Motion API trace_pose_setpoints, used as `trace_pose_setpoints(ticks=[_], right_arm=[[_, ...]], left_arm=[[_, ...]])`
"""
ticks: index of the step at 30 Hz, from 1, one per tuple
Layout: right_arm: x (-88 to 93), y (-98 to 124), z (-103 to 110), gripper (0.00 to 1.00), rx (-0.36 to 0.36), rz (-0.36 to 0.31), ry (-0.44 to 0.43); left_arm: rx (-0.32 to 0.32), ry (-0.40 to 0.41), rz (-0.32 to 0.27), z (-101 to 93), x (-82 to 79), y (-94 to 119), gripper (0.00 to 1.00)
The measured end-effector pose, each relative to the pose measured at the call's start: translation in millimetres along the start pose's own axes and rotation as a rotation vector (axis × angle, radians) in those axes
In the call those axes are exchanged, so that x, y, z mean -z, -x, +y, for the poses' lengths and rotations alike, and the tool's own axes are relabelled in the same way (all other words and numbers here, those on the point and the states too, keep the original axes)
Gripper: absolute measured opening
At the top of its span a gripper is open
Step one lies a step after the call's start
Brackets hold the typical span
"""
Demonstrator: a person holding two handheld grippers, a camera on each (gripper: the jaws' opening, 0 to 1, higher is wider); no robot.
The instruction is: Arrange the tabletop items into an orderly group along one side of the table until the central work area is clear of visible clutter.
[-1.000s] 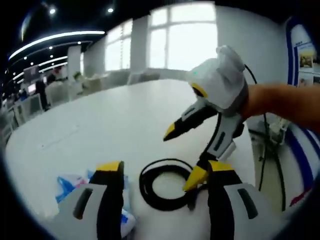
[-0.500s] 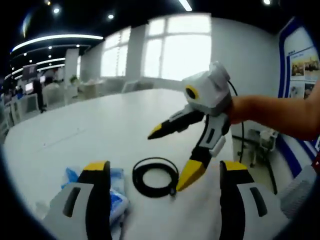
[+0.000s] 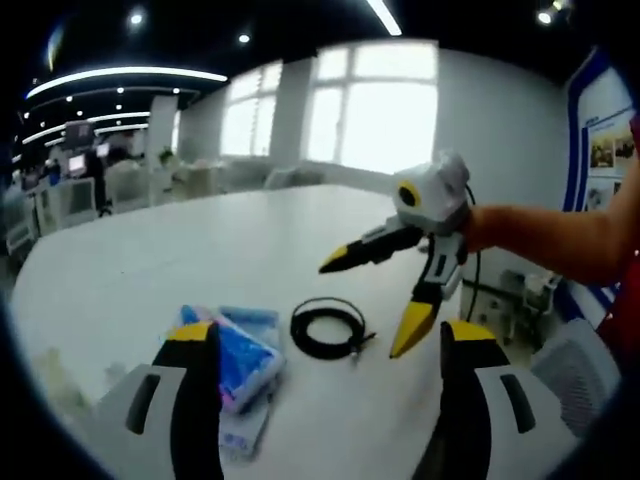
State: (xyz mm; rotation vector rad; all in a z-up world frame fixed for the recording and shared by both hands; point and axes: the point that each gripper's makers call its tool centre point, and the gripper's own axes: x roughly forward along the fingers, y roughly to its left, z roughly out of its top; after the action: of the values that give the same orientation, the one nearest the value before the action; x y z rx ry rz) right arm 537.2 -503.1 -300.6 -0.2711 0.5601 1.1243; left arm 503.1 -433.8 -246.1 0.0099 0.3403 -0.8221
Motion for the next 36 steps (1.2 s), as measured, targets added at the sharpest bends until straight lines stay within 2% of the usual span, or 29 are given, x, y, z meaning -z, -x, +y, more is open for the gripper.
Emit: trace_pose_setpoints(ticks=[12,22,29,36], right_arm=[[-26.9,-29.4,33.9,0.99,-0.062,-0.002,0.049],[-55.2,-66.3,64.1,0.99,-0.127,0.005,0.101],[-72.2,-90.7,80.7,0.99,-0.171,0.016,0.134],[-81.1,-109.4,94.8,0.99,-0.209,0.029,0.163]], left_arm=[[-0.137,0.034,-0.035,42.8,2.7,67.8,0.86],[-0.234,0.050,-0.036,78.0,14.3,119.1,0.85],[-0.289,0.075,-0.035,96.0,19.7,142.1,0.84],[-0.319,0.082,-0.027,105.3,21.5,146.8,0.83]])
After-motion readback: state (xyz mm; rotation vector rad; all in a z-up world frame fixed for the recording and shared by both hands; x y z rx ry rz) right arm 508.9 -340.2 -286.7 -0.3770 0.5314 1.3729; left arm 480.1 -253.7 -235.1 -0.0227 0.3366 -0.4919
